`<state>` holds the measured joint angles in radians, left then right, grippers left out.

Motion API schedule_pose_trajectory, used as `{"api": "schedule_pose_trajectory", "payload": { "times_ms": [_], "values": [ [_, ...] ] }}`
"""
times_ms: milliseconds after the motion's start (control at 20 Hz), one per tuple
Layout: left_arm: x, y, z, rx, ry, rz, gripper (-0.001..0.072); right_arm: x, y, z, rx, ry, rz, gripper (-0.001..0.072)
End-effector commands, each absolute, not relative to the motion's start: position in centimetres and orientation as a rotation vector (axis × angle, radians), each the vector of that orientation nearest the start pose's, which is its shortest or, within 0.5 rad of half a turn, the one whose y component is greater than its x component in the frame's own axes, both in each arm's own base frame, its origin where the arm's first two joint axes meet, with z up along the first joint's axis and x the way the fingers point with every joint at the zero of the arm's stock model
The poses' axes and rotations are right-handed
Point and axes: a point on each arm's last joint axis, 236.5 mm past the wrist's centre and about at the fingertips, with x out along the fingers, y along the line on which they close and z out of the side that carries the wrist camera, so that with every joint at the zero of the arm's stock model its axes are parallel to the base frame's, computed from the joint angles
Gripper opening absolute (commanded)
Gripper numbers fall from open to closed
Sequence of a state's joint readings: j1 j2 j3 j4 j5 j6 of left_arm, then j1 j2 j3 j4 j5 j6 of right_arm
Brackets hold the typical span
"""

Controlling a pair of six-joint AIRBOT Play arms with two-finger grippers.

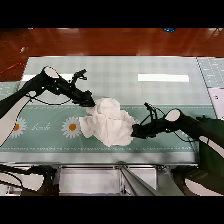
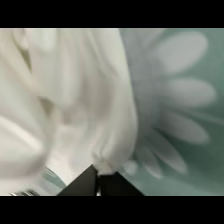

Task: Fold the shirts.

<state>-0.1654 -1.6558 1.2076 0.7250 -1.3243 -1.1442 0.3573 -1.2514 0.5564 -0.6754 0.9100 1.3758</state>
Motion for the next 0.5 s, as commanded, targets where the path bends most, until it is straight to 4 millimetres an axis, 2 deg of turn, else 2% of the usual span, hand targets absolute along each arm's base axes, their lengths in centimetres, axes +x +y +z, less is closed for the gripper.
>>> {"api": "schedule_pose_trajectory", "payload": {
  "times_ms": [0, 50, 100, 150, 250, 300, 350, 450],
  "values": [
    [34.7, -22.3, -3.7, -0.455, 1.522, -0.827, 0.0021, 23.2, 25.4, -6.6, 0.48, 1.512, 0.66, 0.0021],
    [35.7, -21.6, -2.4, -0.465, 1.484, -0.812, 0.0021, 25.0, 24.7, -4.2, 0.435, 1.457, 0.677, 0.0021],
    [37.1, -20.6, -0.2, -0.462, 1.418, -0.804, 0.002, 27.2, 23.4, -1.3, 0.4, 1.382, 0.67, 0.0021],
    [38.8, -19.5, 2.3, -0.468, 1.342, -0.78, 0.002, 30.1, 21.5, 2.4, 0.364, 1.277, 0.639, 0.0021],
    [42.2, -17.1, 9.8, -0.487, 1.141, -0.737, 0.0021, 35.3, 16.9, 11.8, 0.313, 1.037, 0.552, 0.0021],
    [43.3, -15.9, 14.5, -0.499, 1.024, -0.721, 0.0021, 36.6, 15.1, 16.9, 0.306, 0.934, 0.529, 0.0021],
    [43.9, -14.9, 18.9, -0.506, 0.911, -0.706, 0.0021, 37.0, 13.5, 22.4, 0.282, 0.825, 0.522, 0.0021],
    [43.8, -12.7, 27.9, -0.468, 0.671, -0.66, 0.0021, 36.1, 11.4, 32.6, 0.205, 0.596, 0.504, 0.0021]
  ]
}}
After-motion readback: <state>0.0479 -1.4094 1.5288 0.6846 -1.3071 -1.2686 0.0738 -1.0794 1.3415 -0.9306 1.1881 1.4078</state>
